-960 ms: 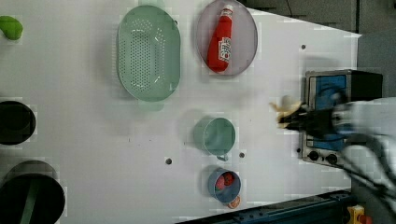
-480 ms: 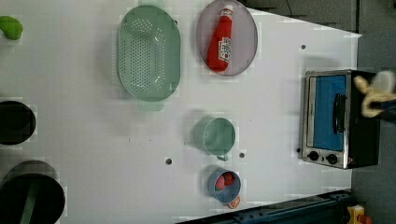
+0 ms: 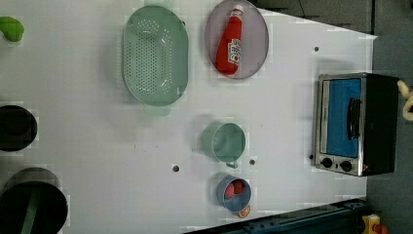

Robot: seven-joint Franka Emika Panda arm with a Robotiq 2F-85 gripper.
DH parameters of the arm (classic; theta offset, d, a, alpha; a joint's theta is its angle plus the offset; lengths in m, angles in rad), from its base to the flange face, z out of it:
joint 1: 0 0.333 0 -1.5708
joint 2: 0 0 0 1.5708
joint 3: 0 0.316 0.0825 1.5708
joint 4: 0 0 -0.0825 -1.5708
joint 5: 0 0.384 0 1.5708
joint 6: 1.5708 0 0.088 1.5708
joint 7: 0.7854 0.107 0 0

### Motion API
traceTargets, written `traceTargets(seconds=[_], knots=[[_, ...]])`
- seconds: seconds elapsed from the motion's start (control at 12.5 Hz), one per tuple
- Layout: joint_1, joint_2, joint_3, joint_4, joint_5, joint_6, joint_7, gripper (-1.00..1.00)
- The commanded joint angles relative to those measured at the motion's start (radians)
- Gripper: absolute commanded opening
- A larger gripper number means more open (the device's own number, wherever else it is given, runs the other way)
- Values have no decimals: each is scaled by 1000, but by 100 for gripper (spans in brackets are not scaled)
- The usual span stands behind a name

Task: Pick banana from table and place on oven.

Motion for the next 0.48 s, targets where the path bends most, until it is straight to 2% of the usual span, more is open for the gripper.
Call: traceTargets(seconds=[0.08,0.32,0.48], knots=[[-51,109,-173,-23,-4,27,-259,-62],[-53,198,-322,-3,-4,144,-547,-62],[-53,255,-383,-1,-1,225,-693,-62]])
